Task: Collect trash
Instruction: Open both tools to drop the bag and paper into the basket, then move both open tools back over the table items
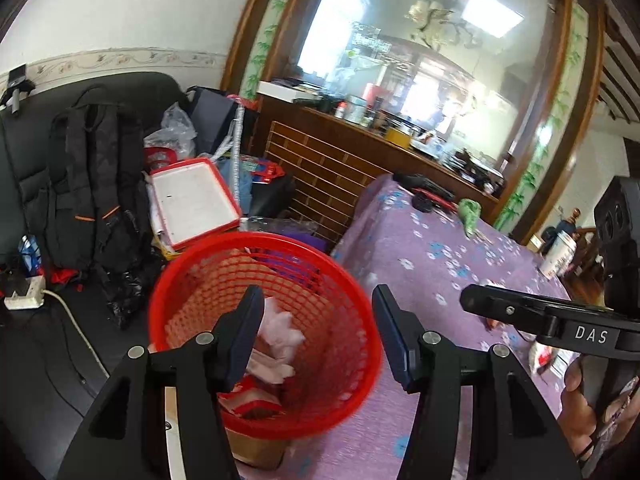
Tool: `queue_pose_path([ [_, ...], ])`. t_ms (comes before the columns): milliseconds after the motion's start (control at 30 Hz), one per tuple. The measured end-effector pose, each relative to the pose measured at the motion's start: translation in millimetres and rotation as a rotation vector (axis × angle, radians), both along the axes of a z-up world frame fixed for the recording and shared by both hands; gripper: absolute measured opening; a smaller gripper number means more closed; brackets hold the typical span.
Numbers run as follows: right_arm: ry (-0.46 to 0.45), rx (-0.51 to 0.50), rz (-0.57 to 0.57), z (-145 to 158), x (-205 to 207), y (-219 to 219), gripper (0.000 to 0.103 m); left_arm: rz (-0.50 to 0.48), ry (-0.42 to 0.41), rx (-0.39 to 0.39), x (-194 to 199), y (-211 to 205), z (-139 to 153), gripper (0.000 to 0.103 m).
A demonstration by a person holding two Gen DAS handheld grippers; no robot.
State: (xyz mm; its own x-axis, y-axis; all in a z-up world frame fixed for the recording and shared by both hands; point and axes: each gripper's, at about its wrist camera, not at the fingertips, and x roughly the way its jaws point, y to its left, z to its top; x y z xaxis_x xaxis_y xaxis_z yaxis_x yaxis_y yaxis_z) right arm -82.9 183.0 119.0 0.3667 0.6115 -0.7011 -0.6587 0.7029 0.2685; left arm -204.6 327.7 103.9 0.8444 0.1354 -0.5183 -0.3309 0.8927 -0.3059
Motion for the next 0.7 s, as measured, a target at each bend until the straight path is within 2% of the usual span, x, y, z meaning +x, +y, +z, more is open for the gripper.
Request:
queue_pose_path([
  [133,0.018,-0.002,-0.083,-11.5,2.2,-52.2,0.055,-0.061,0.016,0.003,11.6,-29.3,-2.8,0.055],
  [300,0.083,0.005,-0.197,-29.0,7.8,-123.3,0.055,-0.144,0.052,0.007,33.2,-71.4,-10.6,0.056],
  [467,0.089,0.021,-0.307,-34.5,2.3,-193.5,0.055,-0.248,0.096,0.031,56.0,-121.1,-18.8,0.058],
  [700,0.063,0.084,-0.479,-24.1,-9.2,-286.4,0.055,-0.421,0.161,0.135,88.8,-206.0,-21.2,0.065],
])
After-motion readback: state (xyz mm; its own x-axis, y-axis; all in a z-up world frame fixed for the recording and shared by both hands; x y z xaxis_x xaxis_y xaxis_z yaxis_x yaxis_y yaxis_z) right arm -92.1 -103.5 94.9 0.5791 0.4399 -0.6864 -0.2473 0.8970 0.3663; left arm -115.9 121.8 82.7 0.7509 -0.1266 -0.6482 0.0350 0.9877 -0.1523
